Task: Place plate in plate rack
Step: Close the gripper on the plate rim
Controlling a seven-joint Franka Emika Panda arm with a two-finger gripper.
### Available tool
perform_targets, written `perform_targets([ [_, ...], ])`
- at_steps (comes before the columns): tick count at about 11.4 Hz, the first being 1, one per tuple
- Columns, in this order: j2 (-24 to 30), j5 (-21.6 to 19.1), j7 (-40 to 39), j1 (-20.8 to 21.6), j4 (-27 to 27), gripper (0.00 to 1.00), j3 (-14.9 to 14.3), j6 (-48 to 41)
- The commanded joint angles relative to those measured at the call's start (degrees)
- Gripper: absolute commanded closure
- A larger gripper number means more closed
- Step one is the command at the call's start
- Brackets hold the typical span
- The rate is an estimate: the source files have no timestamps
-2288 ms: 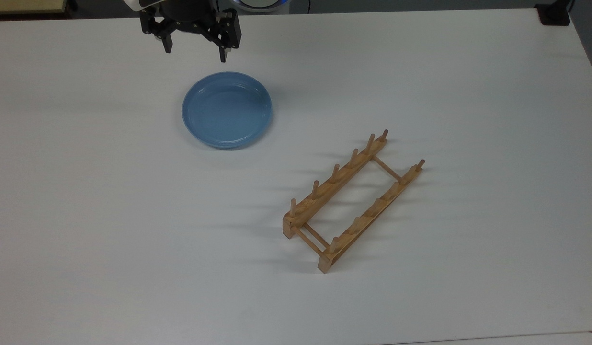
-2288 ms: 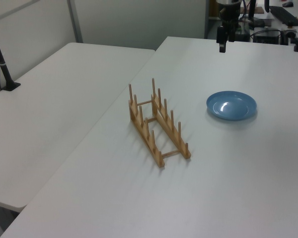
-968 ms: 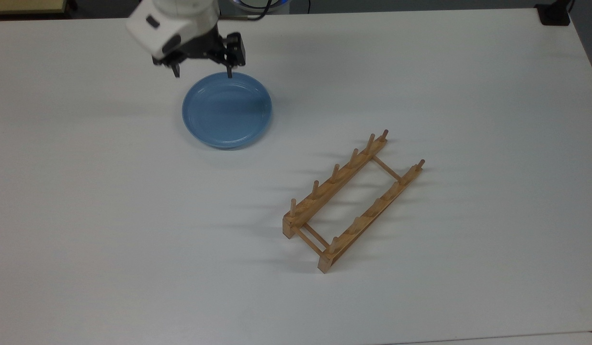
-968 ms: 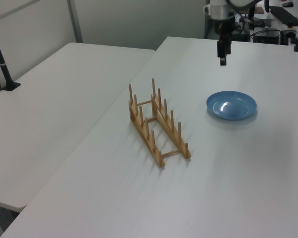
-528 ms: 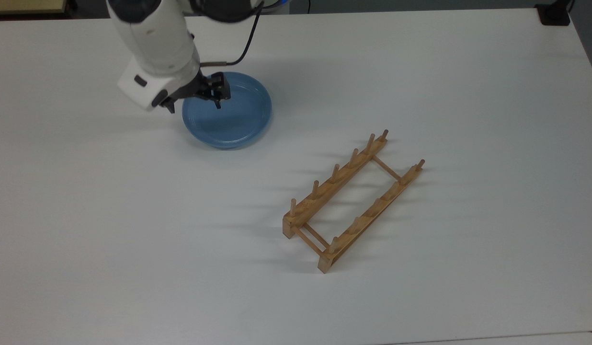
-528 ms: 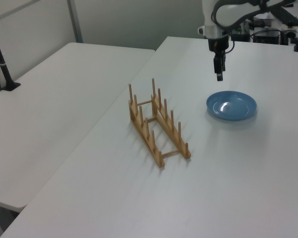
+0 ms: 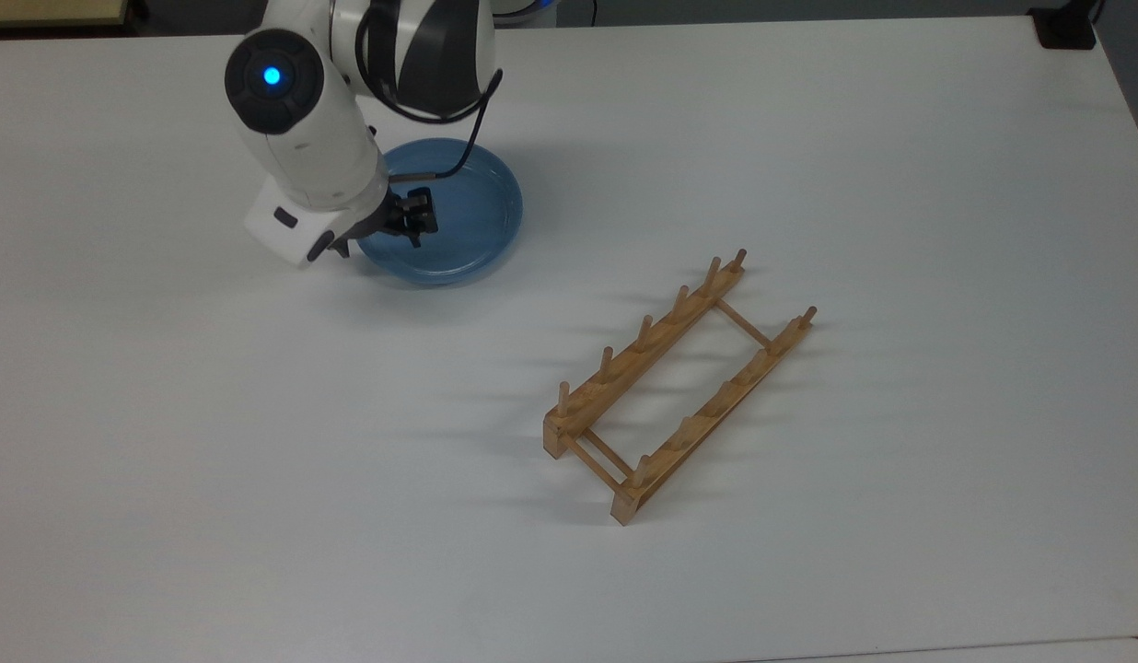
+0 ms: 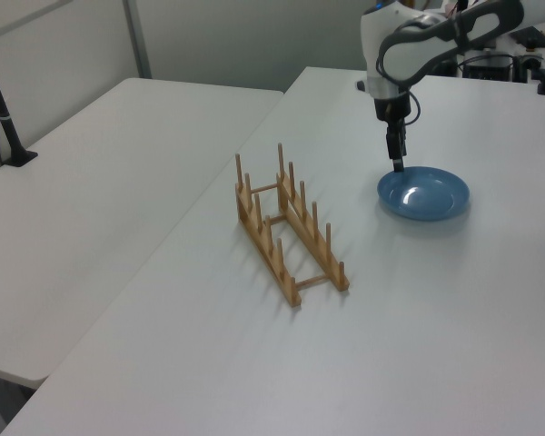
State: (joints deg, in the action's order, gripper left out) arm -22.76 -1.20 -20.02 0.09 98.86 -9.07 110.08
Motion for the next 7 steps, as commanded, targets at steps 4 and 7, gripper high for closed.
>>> perform_targets([
  [4, -1.1, 2.2, -3.8, 0.5, 4.0, 0.53, -0.4, 3.1],
  [7, -1.5, 2.3, -6.5, 0.6, 4.0, 0.88, -0.4, 3.0],
])
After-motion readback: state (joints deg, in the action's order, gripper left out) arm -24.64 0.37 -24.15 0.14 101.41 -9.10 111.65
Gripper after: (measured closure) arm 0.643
